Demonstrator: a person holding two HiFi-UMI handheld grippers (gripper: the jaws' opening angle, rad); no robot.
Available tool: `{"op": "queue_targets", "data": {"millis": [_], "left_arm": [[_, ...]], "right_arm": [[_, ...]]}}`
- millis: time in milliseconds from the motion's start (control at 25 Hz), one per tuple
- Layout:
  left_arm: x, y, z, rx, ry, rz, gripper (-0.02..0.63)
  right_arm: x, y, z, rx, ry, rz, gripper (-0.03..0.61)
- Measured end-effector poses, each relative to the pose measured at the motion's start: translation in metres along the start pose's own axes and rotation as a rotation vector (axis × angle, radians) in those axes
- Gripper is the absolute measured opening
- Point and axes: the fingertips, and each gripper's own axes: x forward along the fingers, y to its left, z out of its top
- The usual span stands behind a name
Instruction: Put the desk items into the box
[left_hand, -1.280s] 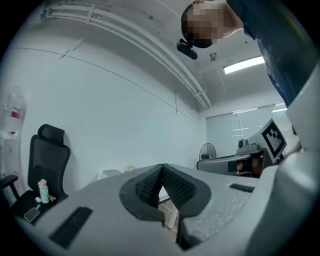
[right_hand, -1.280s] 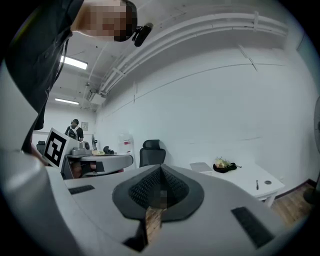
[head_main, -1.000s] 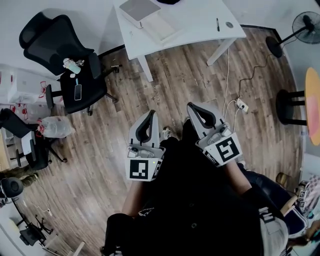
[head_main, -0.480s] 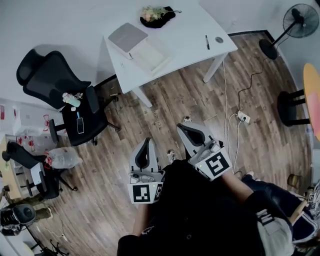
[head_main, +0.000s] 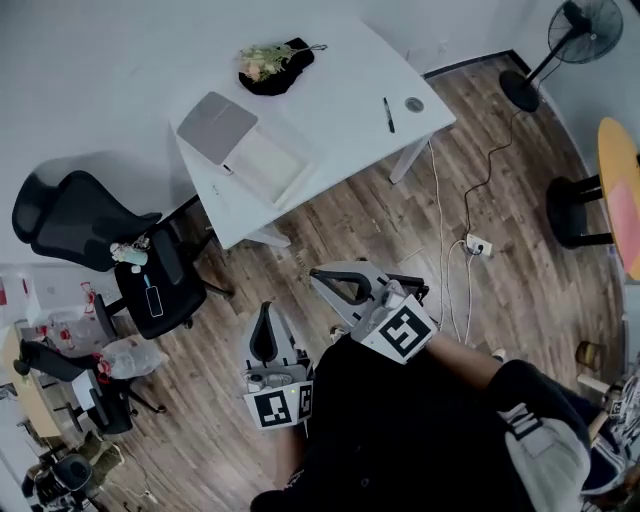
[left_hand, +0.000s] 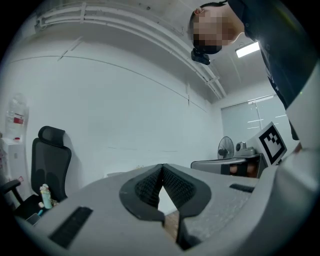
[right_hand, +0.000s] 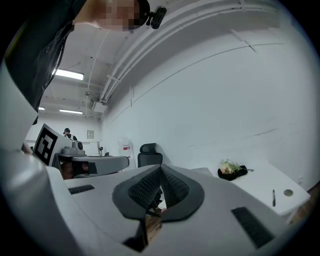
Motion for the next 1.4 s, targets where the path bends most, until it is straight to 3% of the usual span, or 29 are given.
{"op": "queue_targets", "data": {"millis": [160,400,680,1080,1400], "left_arm": [[0.040,0.000,0.001,-0.009,-0.002,0.072,0.008],[0.086,-0.003,-0.005,0.001,0.011,0.131,0.008],[0.113,0.005,-0.020,0.021,0.052,0.145,0.008],[0.164,0.064,-0.048,-0.011,0.127,0.070,0.008],[0.215,0.150,-0.074,-0.059,0.215,0.073,0.008]], "right_arm": [[0.009,-0.041,0.002,-0.027,0.018,0.056,-0.002],[0.023,-0.096,0.005,0.001,0.006,0.069,-0.002],[0.032,-0.125,0.005,0.015,0.007,0.046,0.000],[0.074,-0.155,-0.002,0.027,0.069,-0.097,-0.002],[0.155,-0.169,0.001,0.017,0.113,-0.158,-0.002]]}}
